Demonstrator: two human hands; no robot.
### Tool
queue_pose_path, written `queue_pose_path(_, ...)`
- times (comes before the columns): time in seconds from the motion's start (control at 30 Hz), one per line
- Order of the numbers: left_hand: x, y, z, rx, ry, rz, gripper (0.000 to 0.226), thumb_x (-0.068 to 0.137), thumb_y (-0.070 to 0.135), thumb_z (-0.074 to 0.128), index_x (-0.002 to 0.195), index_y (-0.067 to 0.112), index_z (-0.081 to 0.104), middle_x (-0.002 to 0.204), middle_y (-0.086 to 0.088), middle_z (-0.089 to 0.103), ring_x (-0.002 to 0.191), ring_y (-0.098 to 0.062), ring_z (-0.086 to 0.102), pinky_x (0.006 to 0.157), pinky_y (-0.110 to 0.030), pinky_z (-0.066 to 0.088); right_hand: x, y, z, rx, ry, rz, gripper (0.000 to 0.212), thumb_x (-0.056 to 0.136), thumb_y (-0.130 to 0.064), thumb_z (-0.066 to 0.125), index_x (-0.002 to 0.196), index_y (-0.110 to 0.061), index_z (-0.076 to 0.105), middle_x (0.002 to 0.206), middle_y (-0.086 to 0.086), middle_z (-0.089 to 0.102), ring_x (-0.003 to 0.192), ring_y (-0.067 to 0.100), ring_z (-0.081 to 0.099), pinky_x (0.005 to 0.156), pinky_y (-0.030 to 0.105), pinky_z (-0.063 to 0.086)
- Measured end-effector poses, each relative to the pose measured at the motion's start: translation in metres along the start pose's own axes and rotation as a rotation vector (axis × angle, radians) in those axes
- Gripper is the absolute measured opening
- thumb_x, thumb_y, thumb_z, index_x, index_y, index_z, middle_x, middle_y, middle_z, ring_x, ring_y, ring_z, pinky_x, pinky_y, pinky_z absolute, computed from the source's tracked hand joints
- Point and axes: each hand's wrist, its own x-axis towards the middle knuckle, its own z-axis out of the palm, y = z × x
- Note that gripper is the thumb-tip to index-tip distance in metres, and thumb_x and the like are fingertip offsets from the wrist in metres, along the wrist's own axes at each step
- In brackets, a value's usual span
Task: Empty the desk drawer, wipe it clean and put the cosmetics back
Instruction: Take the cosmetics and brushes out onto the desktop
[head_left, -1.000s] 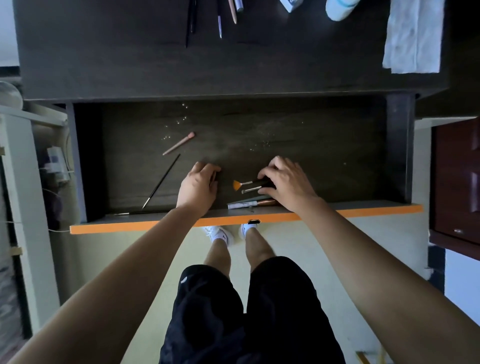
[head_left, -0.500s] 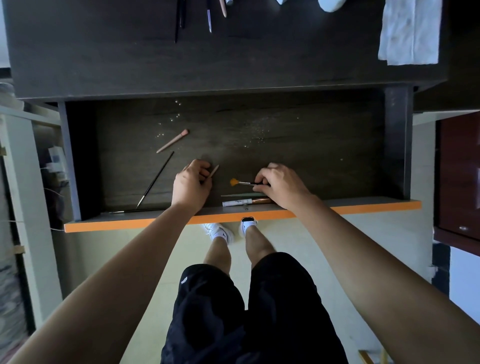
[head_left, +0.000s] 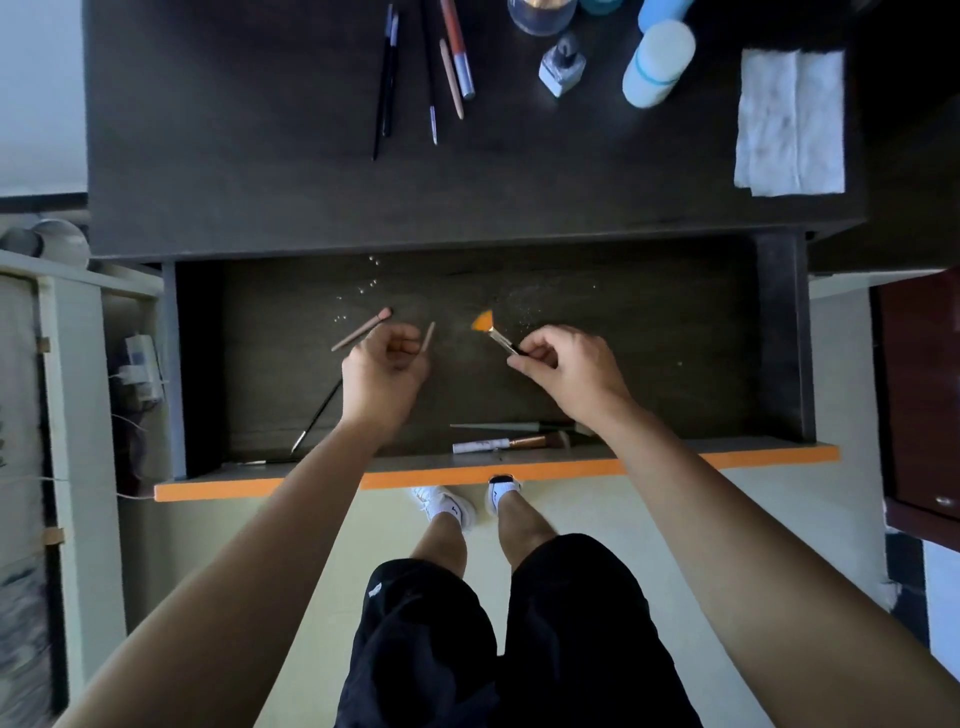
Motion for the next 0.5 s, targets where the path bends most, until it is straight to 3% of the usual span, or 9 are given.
queue_pose_path(0.17,0.052,0.062,-0.039,-0.152,0.190,0.124,0.012,0.080,0.023,0.075,0.089,0.021,0.068,0.078,0.009,0.069,0.066,-0.005,0.064,0.068,-0.025,0.055,0.057,-0.054,-0.048,0.302,0.268,0.001,0.015,0.083,-0.030,0.079,0.088,-0.018,0.073,0.073,-0.015,0.066,0.065,-0.008,0.059,0.065,0.006,0.044)
queue_pose_path(0.3,0.109,0.095,-0.060,-0.140,0.299,0.156,0.013,0.081,0.025,0.071,0.092,0.019,0.066,0.080,0.011,0.067,0.066,0.002,0.060,0.071,-0.020,0.054,0.118,-0.086,-0.071,0.299,0.378,0.019,0.021,0.085,-0.033,0.077,0.097,-0.015,0.074,0.078,-0.013,0.067,0.065,-0.011,0.058,0.065,0.002,0.042)
queue_pose_path(0.37,0.135,0.100,-0.064,-0.138,0.344,0.124,0.018,0.081,0.035,0.071,0.091,0.020,0.067,0.076,0.012,0.067,0.064,0.003,0.059,0.074,-0.022,0.054,0.144,-0.096,-0.073,0.264,0.391,0.033,0.026,0.085,-0.035,0.076,0.101,-0.014,0.075,0.085,-0.008,0.071,0.071,-0.004,0.060,0.069,0.004,0.044)
queue_pose_path(0.5,0.167,0.099,-0.060,-0.150,0.368,0.082,0.022,0.082,0.040,0.071,0.091,0.022,0.064,0.074,0.014,0.065,0.060,0.006,0.057,0.075,-0.022,0.055,0.176,-0.105,-0.068,0.229,0.411,0.066,0.026,0.088,-0.033,0.073,0.106,-0.015,0.075,0.092,-0.007,0.074,0.085,0.004,0.067,0.085,0.023,0.054)
